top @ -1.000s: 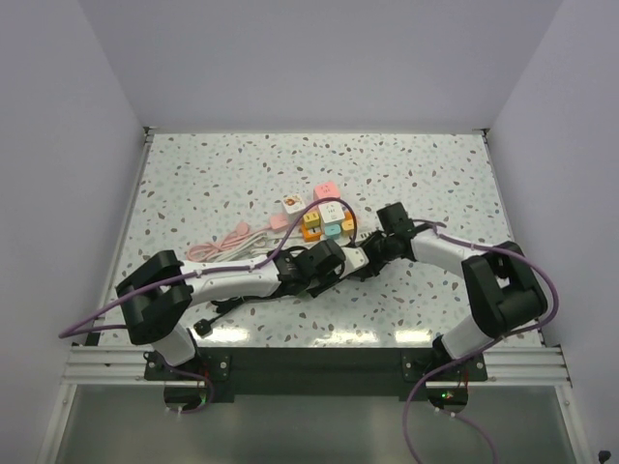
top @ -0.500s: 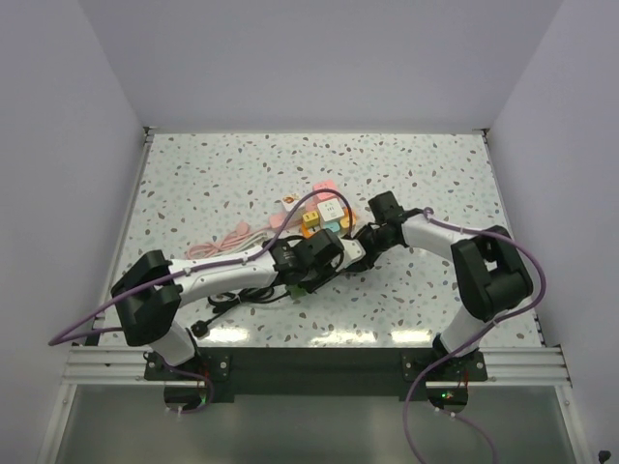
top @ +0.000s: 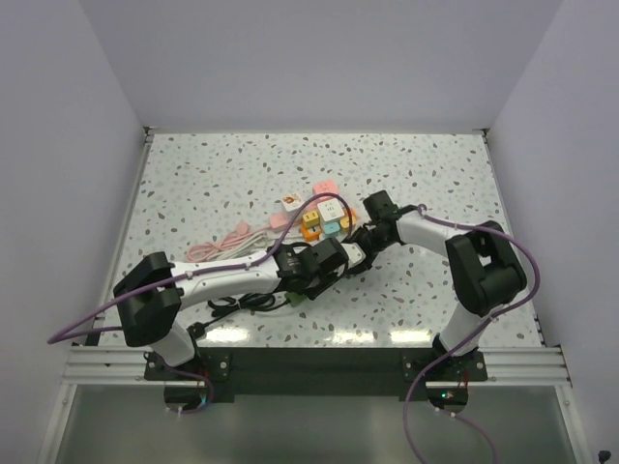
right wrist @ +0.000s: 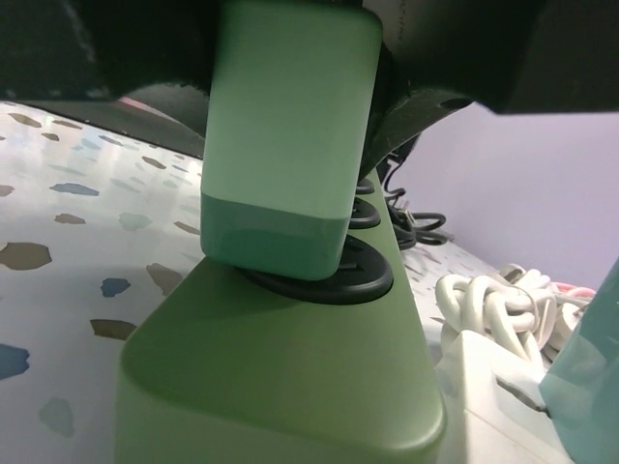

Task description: Pull the plug off the socket

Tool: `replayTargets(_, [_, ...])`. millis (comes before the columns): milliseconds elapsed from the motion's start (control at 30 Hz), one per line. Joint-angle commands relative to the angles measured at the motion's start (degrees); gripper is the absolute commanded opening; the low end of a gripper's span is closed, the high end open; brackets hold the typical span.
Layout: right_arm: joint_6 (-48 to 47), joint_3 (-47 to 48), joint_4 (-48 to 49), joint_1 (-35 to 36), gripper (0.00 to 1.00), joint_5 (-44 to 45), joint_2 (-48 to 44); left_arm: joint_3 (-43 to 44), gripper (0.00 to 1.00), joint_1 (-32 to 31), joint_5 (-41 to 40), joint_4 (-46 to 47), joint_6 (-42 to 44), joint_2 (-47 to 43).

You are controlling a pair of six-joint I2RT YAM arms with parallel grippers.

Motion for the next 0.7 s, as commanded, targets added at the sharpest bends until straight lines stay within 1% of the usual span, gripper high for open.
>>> replayTargets(0, [-5.6, -3.6, 0.7, 0.3, 0.0, 19.2, 5.3, 1.0, 0.0, -2.9, -0.2, 12.5, 0.5, -1.7])
replayTargets(67, [-6.2, -3.9, 1.3, 0.2, 0.0, 17.1, 4.0, -1.4, 0.0, -2.8, -1.8, 15.3, 2.0, -0.8])
replayTargets(100, [-6.4, -4.0, 1.3, 0.3, 0.11, 16.6, 3.5, -2.4, 0.0, -2.8, -2.2, 16.5, 2.7, -0.7])
replayTargets(167, [-6.7, -4.4, 1.3, 0.4, 0.25, 15.2, 1.2, -4.8, 0.0, -2.4, -3.3, 18.9, 4.6, -0.9])
replayTargets(200, [-6.7, -4.5, 1.1, 0.3, 0.37, 15.0, 0.4, -5.6, 0.0, -2.0, -3.3, 19.6, 5.1, -1.0])
replayTargets(233, [-6.8, -4.6, 1.1, 0.3, 0.46, 14.6, -1.5, -6.3, 0.0, -1.0, -2.5, 20.8, 5.6, -1.2])
replayTargets(267, [-6.6, -4.6, 0.9, 0.2, 0.52, 13.6, -2.2, -7.8, 0.0, -0.4, -1.9, 21.3, 6.3, -1.5])
replayTargets(300, [-6.5, -4.5, 0.8, 0.3, 0.63, 13.1, -3.0, -8.5, 0.0, 0.2, -1.2, 22.4, 6.3, -1.9])
replayTargets(400, [-6.5, -3.2, -0.9, 0.3, 0.76, 12.1, -5.9, -10.7, 0.0, 2.6, 1.1, 23.8, 8.7, -2.6])
replayTargets(433, [-6.6, -2.2, -1.6, 0.2, 0.82, 12.0, -6.7, -11.2, 0.0, 3.7, 2.0, 24.2, 9.1, -3.1])
replayTargets(467, [-6.6, -1.7, -2.7, 0.2, 0.85, 11.9, -8.3, -12.1, 0.0, 4.4, 2.4, 24.5, 9.6, -3.4])
replayTargets(533, [-6.2, -0.6, -3.7, 0.2, 0.88, 11.9, -9.8, -12.9, 0.01, 6.3, 3.6, 25.2, 10.3, -4.1])
replayTargets(567, [-5.8, -0.3, -4.2, 0.3, 0.88, 11.9, -10.5, -13.5, 0.02, 6.9, 4.8, 25.4, 11.0, -4.1])
replayTargets(667, [-5.5, 0.5, -4.7, 0.2, 0.84, 12.5, -11.1, -13.6, 0.0, 7.6, 6.3, 25.5, 12.0, -4.1])
